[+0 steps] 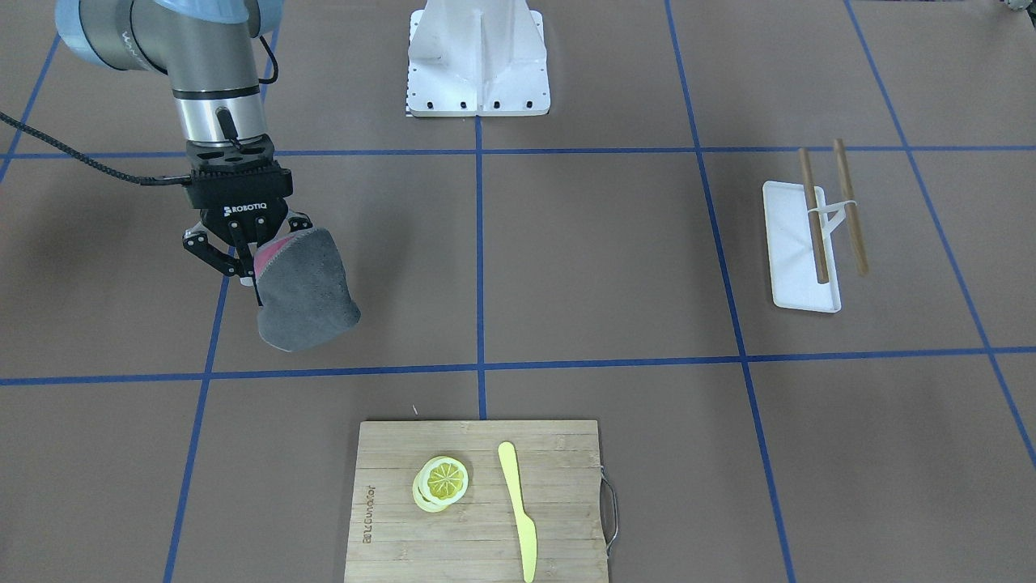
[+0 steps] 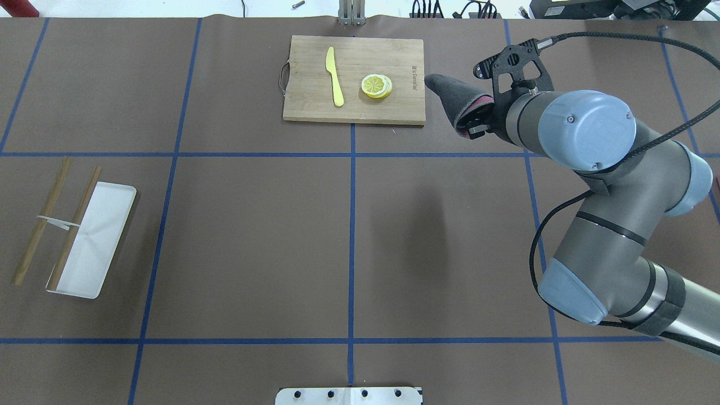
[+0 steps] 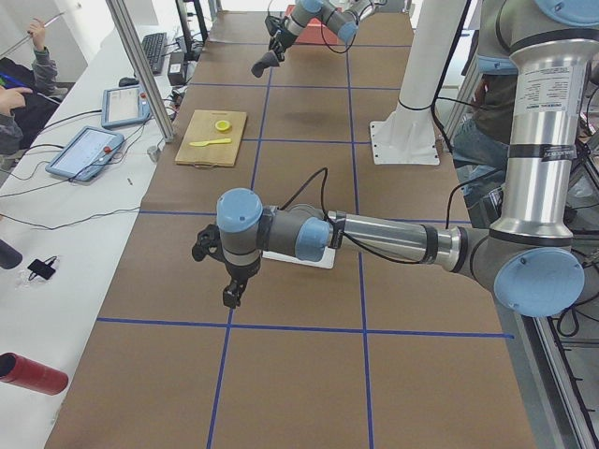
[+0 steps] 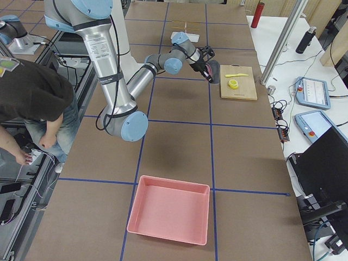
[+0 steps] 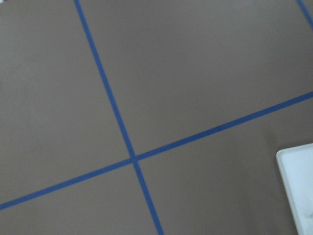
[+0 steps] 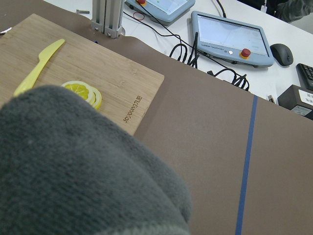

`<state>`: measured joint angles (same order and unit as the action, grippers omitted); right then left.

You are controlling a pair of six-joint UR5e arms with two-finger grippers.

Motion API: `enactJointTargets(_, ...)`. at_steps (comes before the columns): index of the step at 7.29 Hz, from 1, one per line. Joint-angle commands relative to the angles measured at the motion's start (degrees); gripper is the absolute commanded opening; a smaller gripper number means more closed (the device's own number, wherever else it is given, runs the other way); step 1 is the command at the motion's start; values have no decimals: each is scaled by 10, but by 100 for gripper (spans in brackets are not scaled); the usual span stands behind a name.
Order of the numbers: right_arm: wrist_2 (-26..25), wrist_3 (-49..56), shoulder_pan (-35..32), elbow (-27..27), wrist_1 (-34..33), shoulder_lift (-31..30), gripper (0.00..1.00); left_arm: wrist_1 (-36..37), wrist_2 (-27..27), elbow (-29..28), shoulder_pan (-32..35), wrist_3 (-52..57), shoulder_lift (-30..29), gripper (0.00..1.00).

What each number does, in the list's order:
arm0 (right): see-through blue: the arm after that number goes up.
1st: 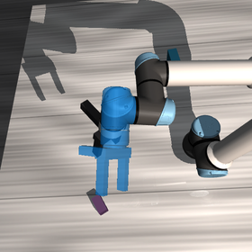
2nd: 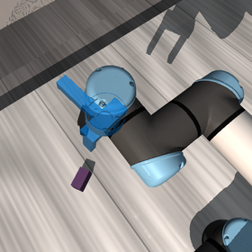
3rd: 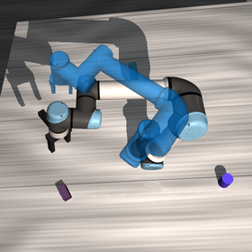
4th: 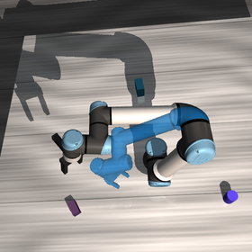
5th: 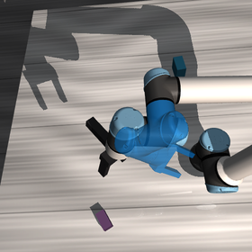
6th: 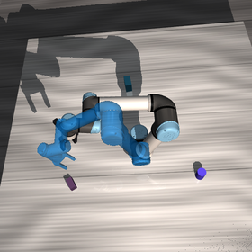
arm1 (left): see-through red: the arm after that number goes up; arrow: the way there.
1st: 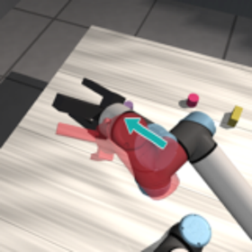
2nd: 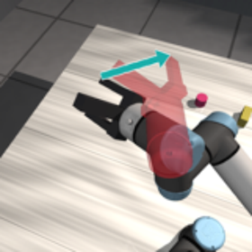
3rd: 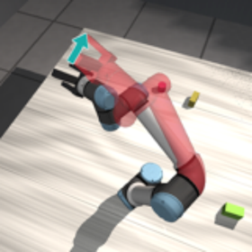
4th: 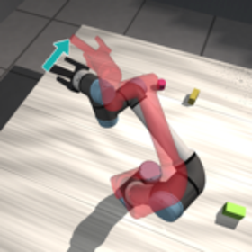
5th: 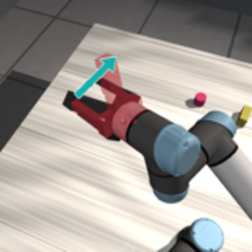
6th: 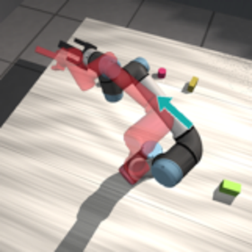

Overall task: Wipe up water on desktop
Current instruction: 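Lower the cloth with the right gripper and wipe the table toward the center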

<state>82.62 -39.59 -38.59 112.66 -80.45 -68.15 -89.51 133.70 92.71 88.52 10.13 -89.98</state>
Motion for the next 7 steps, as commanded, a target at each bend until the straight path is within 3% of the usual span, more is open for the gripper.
enactJointTargets(1, 39, 6, -7, 6, -21, -28, 0, 28, -16, -18, 12, 3, 24, 99)
enactJointTargets(3, 27, 10, 6, 13, -192, -30, 0, 27, -22, -18, 11, 3, 29, 99)
enactJointTargets(6, -32, 39, 95, 3, -434, 7, 0, 27, -22, -18, 10, 2, 27, 99)
enactJointTargets(7, -42, 78, 102, 0, -479, 20, 0, 27, -22, -18, 10, 2, 27, 99)
